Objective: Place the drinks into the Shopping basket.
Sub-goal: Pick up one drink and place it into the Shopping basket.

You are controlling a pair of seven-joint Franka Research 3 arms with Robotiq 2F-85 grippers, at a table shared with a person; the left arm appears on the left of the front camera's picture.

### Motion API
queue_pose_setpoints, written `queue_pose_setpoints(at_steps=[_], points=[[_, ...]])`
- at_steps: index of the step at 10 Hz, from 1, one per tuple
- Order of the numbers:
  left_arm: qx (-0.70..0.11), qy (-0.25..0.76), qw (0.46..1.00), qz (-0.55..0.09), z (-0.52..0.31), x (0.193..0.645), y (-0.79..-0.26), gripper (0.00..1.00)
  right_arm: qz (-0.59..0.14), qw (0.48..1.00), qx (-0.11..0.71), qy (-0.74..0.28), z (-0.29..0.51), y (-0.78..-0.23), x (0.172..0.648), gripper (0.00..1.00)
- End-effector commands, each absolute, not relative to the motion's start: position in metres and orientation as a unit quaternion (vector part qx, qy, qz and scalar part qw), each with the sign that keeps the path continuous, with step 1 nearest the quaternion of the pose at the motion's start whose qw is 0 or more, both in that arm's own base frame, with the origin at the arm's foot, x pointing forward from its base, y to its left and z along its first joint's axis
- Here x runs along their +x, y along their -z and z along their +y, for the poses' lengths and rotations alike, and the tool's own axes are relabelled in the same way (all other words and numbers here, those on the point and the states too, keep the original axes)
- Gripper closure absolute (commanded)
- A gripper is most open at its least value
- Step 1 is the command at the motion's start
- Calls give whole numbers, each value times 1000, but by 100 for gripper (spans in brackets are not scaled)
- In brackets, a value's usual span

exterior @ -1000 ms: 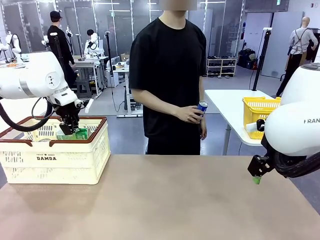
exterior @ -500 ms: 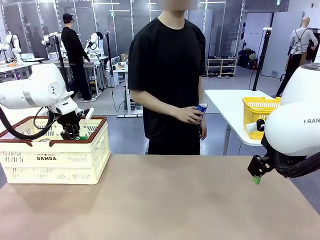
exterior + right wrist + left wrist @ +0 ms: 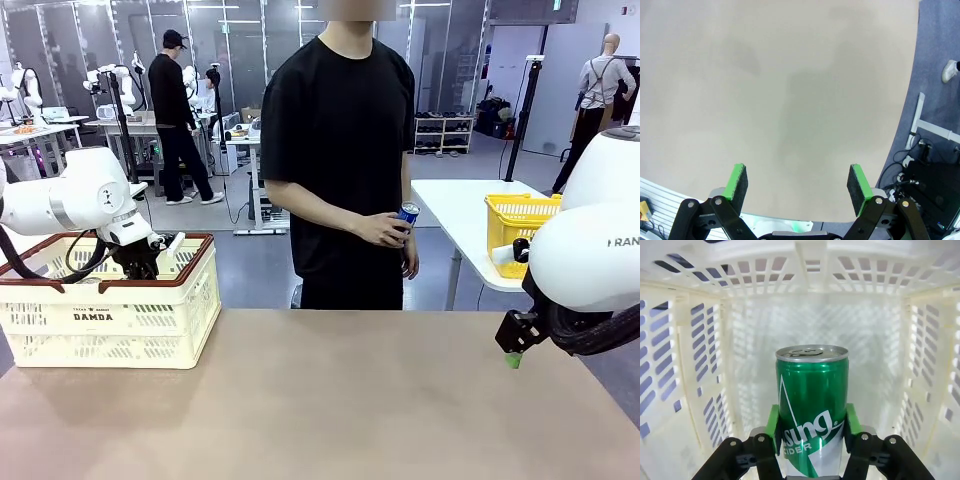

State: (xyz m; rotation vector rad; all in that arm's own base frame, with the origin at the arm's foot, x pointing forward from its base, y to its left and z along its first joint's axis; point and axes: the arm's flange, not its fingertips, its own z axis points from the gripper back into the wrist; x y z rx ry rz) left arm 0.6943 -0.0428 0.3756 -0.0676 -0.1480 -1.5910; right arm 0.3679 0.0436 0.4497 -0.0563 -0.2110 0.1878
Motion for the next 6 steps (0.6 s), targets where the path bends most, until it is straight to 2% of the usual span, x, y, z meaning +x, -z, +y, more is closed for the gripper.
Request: queue_pose_setpoints(at_steps=[1,6], points=[[-38,718,691,-68,-43,707,-374,42,-106,989,-29,-96,43,-451,368,0],[-53,717,693,-47,-53,714,-350,42,-106,989,-29,-96,43,-451,368,0]])
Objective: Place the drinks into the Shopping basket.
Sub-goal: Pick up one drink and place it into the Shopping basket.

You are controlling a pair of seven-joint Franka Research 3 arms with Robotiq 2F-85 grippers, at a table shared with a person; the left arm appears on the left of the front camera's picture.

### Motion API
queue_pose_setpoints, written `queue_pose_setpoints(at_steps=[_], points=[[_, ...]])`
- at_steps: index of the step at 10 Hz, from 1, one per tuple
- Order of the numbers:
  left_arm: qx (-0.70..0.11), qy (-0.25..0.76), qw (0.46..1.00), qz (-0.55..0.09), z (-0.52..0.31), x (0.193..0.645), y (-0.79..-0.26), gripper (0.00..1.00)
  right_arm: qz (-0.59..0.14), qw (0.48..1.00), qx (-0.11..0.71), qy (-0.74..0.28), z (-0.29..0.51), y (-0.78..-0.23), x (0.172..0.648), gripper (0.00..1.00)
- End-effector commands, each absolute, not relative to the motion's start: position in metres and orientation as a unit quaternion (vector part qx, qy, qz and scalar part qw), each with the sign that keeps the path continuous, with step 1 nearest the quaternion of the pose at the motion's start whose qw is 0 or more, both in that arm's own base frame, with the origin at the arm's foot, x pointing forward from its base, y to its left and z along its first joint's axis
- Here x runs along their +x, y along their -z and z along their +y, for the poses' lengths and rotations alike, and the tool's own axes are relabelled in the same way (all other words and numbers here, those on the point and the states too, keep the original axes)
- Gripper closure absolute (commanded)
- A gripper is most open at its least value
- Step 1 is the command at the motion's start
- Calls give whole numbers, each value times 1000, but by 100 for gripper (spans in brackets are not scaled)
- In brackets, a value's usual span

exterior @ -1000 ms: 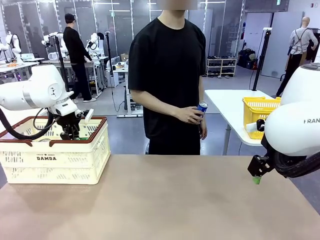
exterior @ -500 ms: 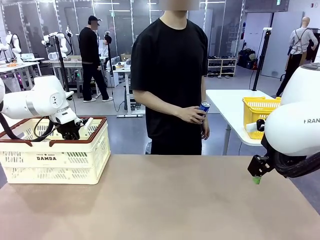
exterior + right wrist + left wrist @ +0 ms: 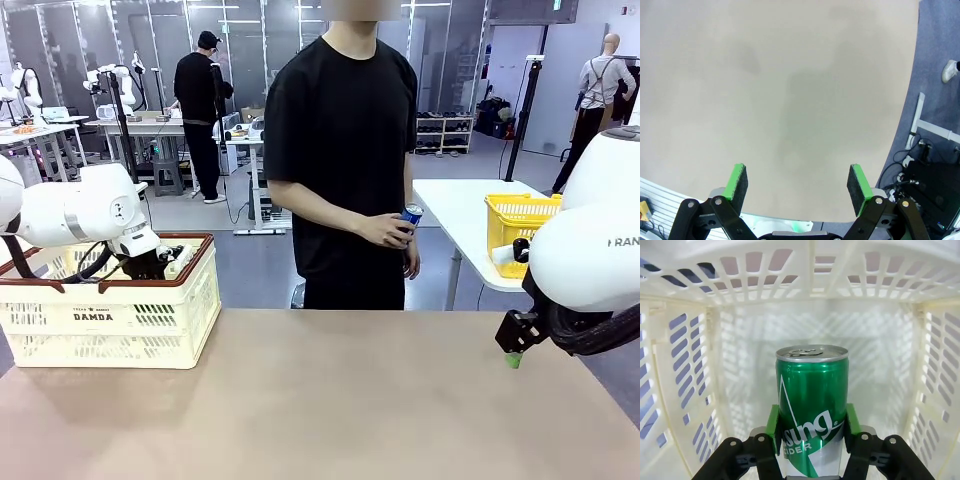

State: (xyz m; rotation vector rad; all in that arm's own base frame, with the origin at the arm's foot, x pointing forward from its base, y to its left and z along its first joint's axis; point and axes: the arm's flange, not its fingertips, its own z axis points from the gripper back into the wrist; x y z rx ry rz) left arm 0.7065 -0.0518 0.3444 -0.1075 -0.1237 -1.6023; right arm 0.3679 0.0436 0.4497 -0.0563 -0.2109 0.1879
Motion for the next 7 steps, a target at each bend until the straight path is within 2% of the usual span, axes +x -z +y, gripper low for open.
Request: queue_pose_setpoints(at_steps=[1,7], points=[[-56,718,692,-47,-54,714,-348,42,-106,989,-29,-96,43,-451,368,0],[-59,716,695,-32,-52,719,-336,42,-106,989,-29,-96,43,-451,368,0]])
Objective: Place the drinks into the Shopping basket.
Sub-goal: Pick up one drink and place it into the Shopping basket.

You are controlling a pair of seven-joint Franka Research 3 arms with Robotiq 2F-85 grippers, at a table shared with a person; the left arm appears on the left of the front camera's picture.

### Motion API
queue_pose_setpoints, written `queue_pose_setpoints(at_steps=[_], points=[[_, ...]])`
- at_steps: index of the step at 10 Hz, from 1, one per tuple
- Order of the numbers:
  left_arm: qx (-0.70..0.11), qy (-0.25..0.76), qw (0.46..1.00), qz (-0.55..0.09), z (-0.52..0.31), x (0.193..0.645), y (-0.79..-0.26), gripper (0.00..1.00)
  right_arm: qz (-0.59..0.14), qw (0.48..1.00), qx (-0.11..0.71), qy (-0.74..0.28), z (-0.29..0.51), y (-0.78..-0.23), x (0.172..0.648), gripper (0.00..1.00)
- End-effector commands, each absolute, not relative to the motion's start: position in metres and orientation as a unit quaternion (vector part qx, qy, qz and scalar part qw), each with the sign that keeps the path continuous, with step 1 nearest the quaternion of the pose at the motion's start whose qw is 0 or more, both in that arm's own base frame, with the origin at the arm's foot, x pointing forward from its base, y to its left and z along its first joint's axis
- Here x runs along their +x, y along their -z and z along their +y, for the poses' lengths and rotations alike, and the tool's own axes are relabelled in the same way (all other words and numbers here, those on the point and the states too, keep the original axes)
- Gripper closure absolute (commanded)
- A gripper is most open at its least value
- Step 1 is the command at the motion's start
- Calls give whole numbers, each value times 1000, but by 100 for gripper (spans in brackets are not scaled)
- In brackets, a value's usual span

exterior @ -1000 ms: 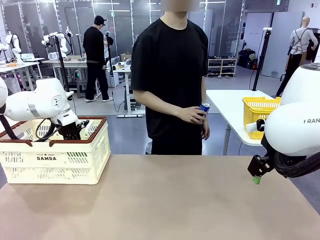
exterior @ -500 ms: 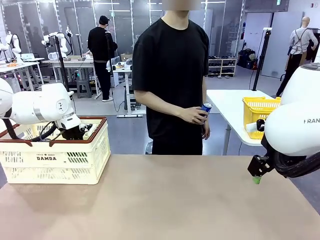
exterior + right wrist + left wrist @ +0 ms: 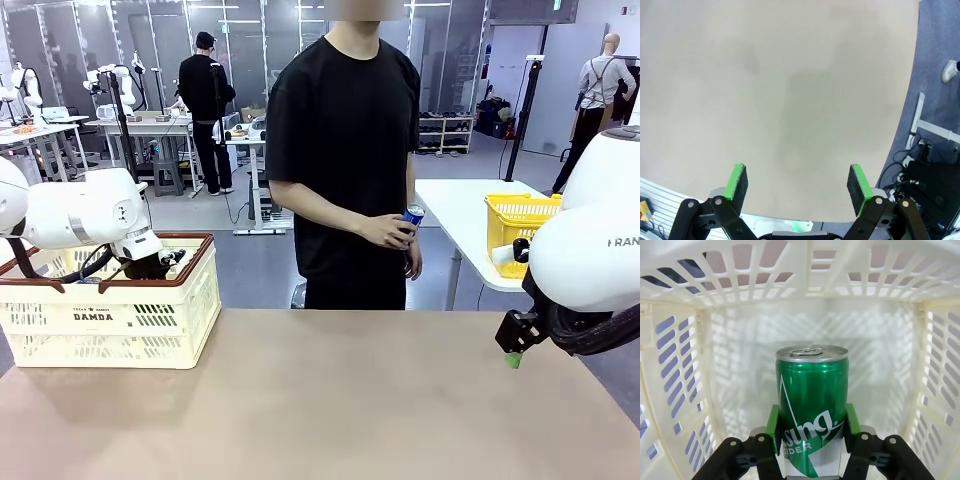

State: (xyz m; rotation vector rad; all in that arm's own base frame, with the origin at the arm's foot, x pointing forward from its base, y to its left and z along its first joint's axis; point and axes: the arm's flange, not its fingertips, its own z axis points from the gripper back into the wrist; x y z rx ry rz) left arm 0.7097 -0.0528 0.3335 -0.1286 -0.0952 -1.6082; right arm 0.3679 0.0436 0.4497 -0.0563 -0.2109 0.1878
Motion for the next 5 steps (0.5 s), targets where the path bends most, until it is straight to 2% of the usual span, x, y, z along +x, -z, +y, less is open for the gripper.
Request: queue_pose_setpoints(at_steps=[1,5], points=[[-60,715,696,-32,-51,720,-334,42,-106,989,-29,-96,43,-451,368,0],[-68,710,700,-29,-48,722,-331,42,-106,989,-29,-96,43,-451,368,0]])
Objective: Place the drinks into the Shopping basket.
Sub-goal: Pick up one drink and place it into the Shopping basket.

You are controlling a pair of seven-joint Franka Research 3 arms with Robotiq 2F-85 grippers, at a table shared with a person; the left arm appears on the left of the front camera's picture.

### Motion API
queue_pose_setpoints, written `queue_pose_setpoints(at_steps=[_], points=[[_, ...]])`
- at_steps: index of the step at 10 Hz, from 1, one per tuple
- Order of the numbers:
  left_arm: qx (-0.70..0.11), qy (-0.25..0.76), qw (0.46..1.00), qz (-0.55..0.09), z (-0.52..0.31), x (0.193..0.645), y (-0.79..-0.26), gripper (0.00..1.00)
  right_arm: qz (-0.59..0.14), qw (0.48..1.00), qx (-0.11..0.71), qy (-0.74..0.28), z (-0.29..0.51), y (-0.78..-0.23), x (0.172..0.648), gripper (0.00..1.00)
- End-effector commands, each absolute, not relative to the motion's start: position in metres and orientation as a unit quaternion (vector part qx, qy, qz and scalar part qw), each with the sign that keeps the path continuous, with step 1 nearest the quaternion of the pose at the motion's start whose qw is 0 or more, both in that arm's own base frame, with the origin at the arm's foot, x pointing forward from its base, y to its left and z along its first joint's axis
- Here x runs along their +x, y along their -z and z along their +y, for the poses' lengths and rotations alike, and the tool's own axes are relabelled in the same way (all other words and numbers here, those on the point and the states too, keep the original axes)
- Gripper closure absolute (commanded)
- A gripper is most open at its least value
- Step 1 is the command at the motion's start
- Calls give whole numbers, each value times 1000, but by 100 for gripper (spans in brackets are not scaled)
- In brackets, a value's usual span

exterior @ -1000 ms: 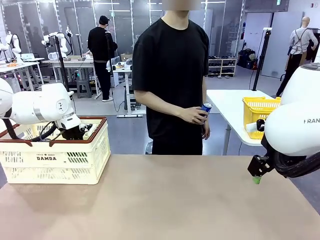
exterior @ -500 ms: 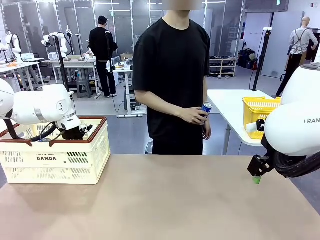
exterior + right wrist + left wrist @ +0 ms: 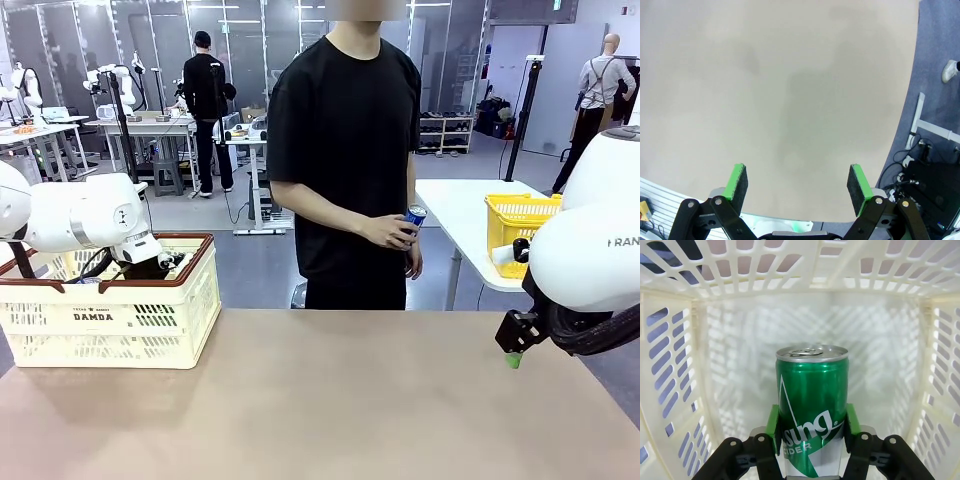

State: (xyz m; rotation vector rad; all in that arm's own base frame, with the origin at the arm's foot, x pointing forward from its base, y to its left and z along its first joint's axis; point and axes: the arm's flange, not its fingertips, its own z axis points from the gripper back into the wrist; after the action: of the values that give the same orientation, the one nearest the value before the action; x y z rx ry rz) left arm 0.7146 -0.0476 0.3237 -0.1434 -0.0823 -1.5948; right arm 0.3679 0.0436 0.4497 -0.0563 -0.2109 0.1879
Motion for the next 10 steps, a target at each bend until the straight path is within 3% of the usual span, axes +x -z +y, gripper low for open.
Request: queue_pose_setpoints(at_steps=[1,2,3,4,5,6,7,8,10], points=[[-68,708,702,-26,-47,722,-331,42,-106,989,-29,-96,43,-451,368,0],[-65,709,702,-22,-48,721,-332,30,-106,989,-29,-96,43,-451,368,0],[-66,707,703,-21,-48,721,-332,31,-106,989,-29,-96,43,-451,368,0],[-64,706,705,-18,-47,722,-332,16,-106,989,-29,-96,43,-451,368,0],[-62,705,706,-19,-48,723,-333,27,-106,989,-29,-96,43,-451,368,0],[-61,704,707,-21,-48,723,-335,2,-106,989,-29,-96,43,-451,368,0],[-60,702,709,-26,-48,724,-339,9,-106,989,-29,-96,43,-451,368,0],[-52,701,711,-31,-48,724,-345,0,-106,989,-29,-96,43,-451,368,0],[-58,706,705,-35,-47,720,-339,0,-106,989,-29,-96,43,-451,368,0]])
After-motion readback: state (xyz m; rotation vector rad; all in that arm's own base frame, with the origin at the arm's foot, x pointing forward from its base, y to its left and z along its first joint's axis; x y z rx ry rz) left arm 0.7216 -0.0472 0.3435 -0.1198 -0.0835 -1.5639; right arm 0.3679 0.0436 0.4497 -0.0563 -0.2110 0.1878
